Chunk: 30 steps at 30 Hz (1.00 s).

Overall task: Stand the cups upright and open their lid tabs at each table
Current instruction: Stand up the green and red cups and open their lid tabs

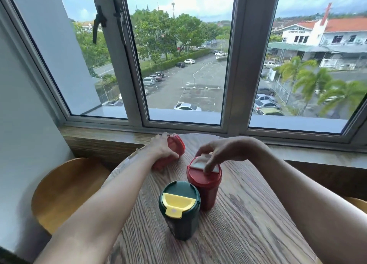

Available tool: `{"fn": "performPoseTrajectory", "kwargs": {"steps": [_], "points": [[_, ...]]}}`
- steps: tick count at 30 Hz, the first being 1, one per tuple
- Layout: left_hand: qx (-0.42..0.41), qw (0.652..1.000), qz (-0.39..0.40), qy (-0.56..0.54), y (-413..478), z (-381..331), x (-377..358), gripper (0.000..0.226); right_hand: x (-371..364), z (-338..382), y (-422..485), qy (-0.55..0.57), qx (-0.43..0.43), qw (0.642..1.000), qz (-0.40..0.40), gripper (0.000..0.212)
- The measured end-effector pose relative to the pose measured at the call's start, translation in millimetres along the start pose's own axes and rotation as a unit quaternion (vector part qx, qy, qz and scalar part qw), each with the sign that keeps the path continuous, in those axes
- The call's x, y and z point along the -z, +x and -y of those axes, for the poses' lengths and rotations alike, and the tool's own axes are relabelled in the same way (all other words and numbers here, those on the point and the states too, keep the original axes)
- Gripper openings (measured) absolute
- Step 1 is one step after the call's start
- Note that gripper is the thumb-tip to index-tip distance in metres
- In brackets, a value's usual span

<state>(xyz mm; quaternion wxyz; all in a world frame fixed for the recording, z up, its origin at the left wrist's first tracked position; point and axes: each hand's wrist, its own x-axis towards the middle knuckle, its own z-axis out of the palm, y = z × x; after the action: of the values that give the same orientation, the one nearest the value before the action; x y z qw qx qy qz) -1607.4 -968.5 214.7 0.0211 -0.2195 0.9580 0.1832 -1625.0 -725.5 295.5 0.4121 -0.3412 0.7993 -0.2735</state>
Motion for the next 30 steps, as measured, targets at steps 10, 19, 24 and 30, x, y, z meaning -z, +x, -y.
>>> {"fn": "performPoseTrajectory", "kwargs": {"steps": [10, 19, 24, 30], "points": [[-0.004, 0.972, -0.097, -0.213, -22.3, 8.1, -6.0, 0.085, 0.9, -3.0, 1.4, 0.053, -0.005, 0.998, 0.020, 0.050], [-0.108, 0.863, 0.060, -0.490, -81.0, 41.2, -5.6, 0.089, -3.0, 0.9, -0.3, 0.073, -0.014, 0.997, 0.014, 0.052], [-0.109, 0.856, 0.134, -0.486, -90.6, 49.5, -4.6, 0.095, -3.9, -2.5, -1.1, 0.095, -0.016, 0.995, 0.018, 0.052], [-0.095, 0.842, 0.163, -0.506, -87.5, 51.8, 48.1, 0.083, -4.7, -3.6, -2.4, 0.110, -0.019, 0.994, 0.012, 0.053]]}}
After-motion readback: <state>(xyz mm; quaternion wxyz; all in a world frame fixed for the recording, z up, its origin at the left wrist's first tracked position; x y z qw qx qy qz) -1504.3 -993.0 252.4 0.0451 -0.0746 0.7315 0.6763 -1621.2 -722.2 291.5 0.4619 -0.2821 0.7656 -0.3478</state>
